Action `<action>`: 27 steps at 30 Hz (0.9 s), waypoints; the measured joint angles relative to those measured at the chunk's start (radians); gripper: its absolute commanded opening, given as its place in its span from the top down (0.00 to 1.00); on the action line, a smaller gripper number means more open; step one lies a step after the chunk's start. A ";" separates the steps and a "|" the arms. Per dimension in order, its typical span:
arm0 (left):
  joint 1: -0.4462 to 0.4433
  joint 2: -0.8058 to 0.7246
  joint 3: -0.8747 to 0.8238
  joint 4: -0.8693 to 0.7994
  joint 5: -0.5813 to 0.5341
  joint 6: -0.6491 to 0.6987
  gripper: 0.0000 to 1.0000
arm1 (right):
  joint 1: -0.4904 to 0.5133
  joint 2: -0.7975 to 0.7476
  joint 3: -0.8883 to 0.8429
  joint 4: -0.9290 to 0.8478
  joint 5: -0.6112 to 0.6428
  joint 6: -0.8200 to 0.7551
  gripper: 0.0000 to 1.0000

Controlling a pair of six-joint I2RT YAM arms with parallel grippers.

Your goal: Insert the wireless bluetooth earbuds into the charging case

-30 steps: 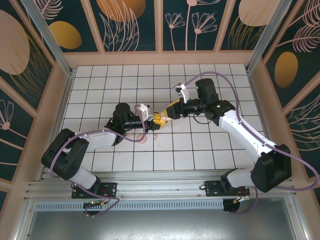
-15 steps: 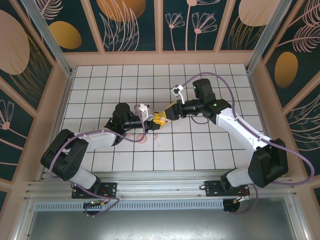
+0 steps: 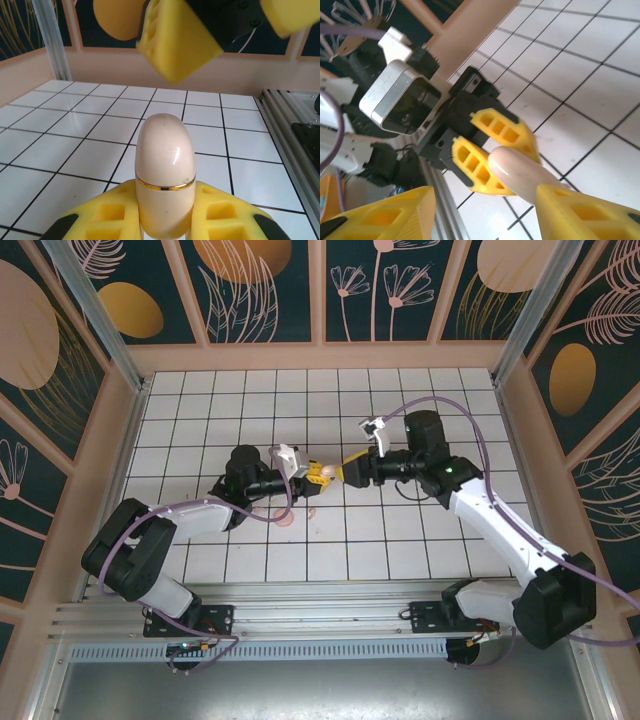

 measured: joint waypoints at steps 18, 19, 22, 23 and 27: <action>0.000 0.136 0.227 -0.301 -0.267 -0.486 0.90 | -0.112 -0.005 -0.100 0.071 0.402 0.240 0.46; -0.001 0.152 0.241 -0.312 -0.277 -0.512 0.90 | -0.113 -0.002 -0.102 0.069 0.414 0.245 0.46; -0.013 0.207 0.284 -0.351 -0.322 -0.581 0.90 | -0.114 -0.001 -0.111 0.069 0.448 0.257 0.46; -0.020 0.228 0.304 -0.370 -0.333 -0.599 0.89 | -0.115 -0.001 -0.114 0.070 0.457 0.261 0.45; -0.059 0.319 0.397 -0.438 -0.375 -0.649 0.89 | -0.118 -0.001 -0.132 0.069 0.492 0.268 0.46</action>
